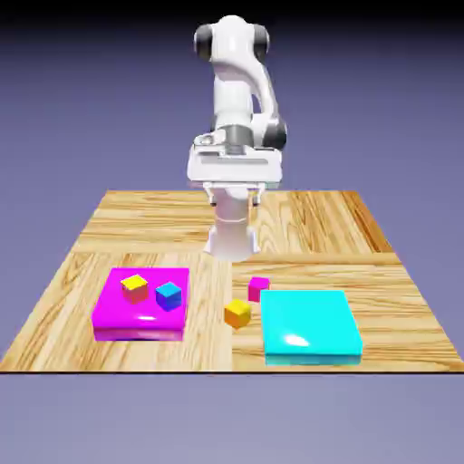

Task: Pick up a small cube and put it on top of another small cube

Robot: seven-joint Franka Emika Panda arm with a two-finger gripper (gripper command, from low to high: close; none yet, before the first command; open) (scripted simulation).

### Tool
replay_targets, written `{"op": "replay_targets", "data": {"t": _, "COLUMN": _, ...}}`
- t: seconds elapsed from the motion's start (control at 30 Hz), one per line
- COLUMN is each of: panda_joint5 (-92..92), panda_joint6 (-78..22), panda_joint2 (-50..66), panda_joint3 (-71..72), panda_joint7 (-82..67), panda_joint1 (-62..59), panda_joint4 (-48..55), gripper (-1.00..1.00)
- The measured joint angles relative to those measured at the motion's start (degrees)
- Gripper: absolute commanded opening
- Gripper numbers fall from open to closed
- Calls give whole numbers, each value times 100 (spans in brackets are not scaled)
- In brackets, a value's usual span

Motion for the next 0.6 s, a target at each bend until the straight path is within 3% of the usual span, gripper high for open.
{"op": "replay_targets", "data": {"t": 0.6, "panda_joint5": -627, "panda_joint6": -1858, "panda_joint2": -443, "panda_joint3": -3738, "panda_joint7": -4061, "panda_joint1": 3278, "panda_joint4": 910, "gripper": 0}}
